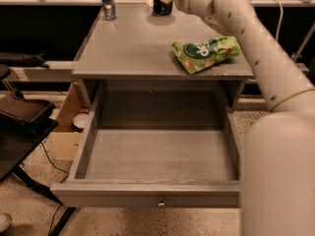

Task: Place pepsi can into top drawer

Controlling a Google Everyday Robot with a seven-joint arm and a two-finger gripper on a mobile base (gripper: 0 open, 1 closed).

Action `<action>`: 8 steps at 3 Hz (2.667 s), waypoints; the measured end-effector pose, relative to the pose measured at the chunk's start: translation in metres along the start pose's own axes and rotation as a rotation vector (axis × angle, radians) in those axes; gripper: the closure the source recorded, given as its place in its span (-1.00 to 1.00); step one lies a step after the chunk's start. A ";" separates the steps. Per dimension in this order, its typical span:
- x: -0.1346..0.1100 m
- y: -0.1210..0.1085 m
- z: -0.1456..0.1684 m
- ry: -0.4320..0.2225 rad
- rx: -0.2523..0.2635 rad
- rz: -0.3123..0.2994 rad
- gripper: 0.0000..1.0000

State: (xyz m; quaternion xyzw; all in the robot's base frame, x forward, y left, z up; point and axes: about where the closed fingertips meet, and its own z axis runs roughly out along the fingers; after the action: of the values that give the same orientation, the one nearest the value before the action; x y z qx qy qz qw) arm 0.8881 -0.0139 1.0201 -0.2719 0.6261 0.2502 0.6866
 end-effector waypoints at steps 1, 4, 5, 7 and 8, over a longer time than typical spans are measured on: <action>-0.019 0.030 -0.061 -0.010 -0.058 -0.021 1.00; 0.043 0.107 -0.233 0.015 -0.274 -0.089 1.00; 0.043 0.107 -0.233 0.015 -0.274 -0.089 1.00; 0.121 0.160 -0.233 0.124 -0.397 0.016 1.00; 0.173 0.204 -0.220 0.193 -0.483 0.029 1.00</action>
Offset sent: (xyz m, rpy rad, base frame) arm -0.2308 -0.0778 -0.0360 -0.1211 0.0110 0.1871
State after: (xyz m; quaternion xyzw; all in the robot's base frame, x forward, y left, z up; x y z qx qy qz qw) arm 0.6050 -0.0166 0.8206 -0.4416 0.6148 0.3749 0.5353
